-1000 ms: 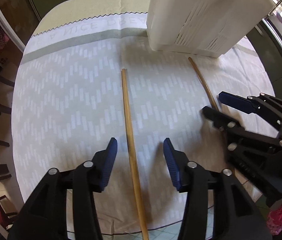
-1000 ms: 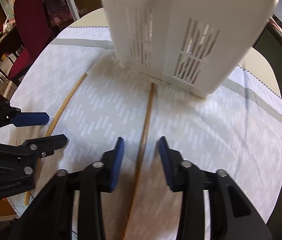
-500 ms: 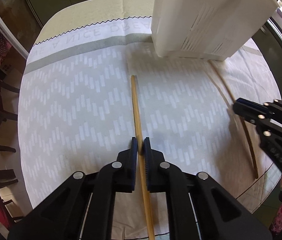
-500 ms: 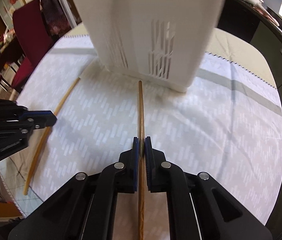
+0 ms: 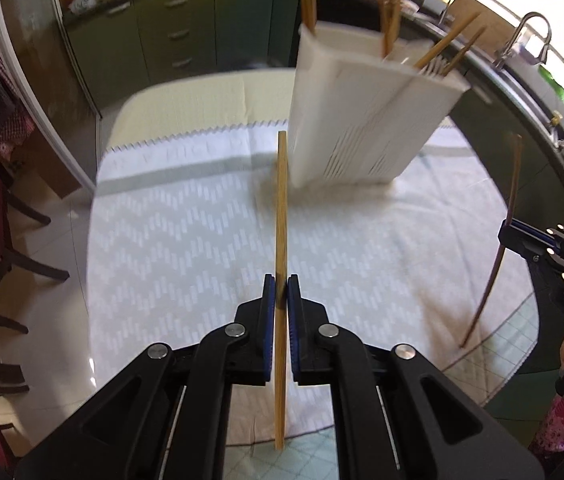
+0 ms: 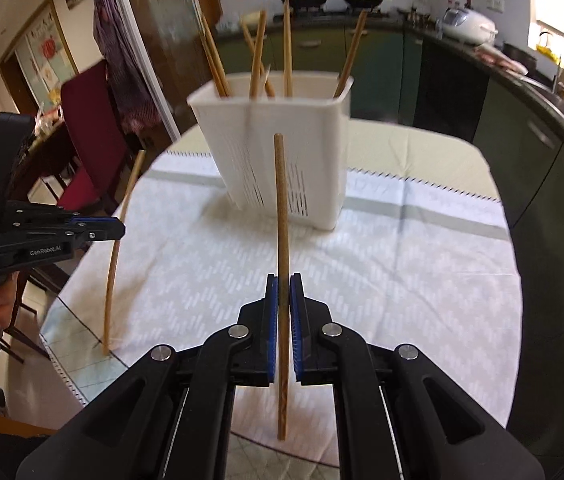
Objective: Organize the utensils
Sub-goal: 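Lift both chopsticks upright and carry them toward the white holder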
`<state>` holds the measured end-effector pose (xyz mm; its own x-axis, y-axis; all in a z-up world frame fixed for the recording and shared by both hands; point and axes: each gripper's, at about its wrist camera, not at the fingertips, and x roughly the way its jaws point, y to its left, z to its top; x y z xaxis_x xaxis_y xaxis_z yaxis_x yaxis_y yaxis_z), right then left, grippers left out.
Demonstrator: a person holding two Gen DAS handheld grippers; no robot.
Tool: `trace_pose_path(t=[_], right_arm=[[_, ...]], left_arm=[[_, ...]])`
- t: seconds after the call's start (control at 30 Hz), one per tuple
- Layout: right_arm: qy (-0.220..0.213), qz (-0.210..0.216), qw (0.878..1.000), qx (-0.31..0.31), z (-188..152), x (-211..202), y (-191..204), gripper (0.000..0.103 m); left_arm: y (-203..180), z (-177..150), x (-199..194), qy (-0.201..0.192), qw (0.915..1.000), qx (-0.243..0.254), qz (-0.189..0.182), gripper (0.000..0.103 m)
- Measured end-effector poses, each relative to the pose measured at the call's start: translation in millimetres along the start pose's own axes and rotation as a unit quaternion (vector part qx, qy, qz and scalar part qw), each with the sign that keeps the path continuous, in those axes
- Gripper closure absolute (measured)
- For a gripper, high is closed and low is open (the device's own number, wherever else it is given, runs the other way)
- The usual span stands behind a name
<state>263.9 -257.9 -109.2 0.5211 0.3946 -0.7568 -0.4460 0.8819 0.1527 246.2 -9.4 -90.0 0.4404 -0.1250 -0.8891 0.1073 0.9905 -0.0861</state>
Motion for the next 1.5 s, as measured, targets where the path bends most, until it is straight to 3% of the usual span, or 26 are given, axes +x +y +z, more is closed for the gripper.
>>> trace_pose_path(t=[0.37, 1.5], right_arm=[[-0.036, -0.008, 0.999, 0.014, -16, -40, -5, 0.096], [-0.048, -0.004, 0.999, 0.003, -12, -46, 1, 0.096]], left_arm=[[-19, -12, -55, -0.059, 0.9982, 0.01, -0.008, 0.097], [-39, -13, -70, -0.073, 0.9964, 0.039, -0.016, 0.097]])
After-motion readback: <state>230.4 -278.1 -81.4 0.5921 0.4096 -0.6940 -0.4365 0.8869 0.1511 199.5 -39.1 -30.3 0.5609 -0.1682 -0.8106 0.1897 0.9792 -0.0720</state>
